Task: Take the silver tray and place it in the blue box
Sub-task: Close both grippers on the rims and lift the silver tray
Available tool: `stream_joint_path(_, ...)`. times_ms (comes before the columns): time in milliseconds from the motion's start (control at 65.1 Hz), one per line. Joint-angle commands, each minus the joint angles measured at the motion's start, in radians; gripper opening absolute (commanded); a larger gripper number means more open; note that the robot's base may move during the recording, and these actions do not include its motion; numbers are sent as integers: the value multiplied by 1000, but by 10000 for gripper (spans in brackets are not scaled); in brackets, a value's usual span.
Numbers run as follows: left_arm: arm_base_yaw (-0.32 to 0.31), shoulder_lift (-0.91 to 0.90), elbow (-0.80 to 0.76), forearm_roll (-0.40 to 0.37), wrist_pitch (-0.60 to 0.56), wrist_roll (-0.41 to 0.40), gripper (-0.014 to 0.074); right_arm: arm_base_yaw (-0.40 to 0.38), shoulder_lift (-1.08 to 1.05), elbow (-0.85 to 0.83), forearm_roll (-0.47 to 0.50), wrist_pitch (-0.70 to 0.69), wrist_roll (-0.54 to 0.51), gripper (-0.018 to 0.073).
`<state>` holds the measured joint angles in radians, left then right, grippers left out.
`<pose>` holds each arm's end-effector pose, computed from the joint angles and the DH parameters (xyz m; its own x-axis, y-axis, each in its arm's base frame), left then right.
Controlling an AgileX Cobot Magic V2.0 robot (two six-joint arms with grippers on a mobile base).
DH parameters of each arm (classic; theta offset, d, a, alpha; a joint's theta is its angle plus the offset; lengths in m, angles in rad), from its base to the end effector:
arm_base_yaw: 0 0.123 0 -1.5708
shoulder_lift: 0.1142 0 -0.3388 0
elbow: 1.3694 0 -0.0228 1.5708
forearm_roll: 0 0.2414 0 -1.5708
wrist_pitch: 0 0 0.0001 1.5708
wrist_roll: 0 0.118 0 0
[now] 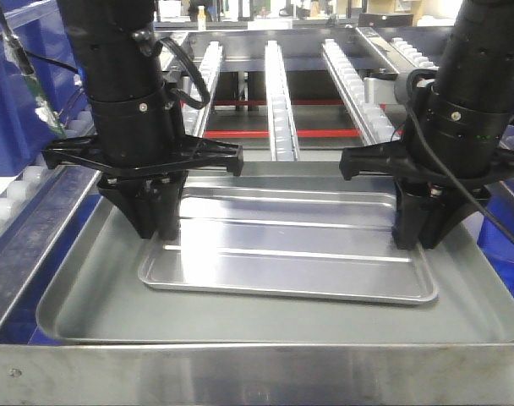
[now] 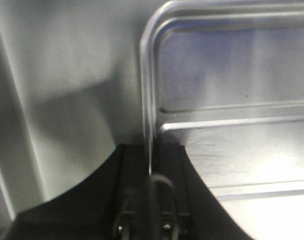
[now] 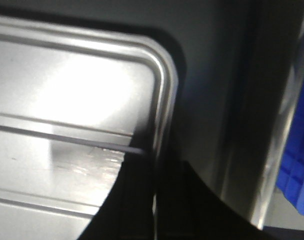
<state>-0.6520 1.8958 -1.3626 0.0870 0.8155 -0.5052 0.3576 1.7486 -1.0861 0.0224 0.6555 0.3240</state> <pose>0.3286 -0.2414 0.2339 -0.9371 0.1744 -0.3023 0.2065 0.9754 -0.0776 0.3289 0.1246 0.2240 -0.9507 0.0025 -0.3100 -0.0378 0.9916 0.1239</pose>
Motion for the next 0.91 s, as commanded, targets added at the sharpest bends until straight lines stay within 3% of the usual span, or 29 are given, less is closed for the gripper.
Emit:
stream_joint_path(0, -7, -86, -36, -3, -21, 0, -97, 0, -90, -20, -39, 4, -20, 57)
stream_joint_path(307, -7, -313, -37, 39, 87, -29, -97, 6, -336, -36, -57, 80, -19, 57)
stream_joint_path(568, -12, -456, -37, 58, 190, -62, -97, 24, -425, -192, -97, 217, -19, 57)
stream_joint_path(798, -113, -448, -70, 229, 225, -185, -97, 46, -423, -248, -110, 252, -19, 57)
stream_joint_path(891, -131, -432, -89, 246, 232, -206, -97, 46, -420, -248, -110, 265, -18, 57)
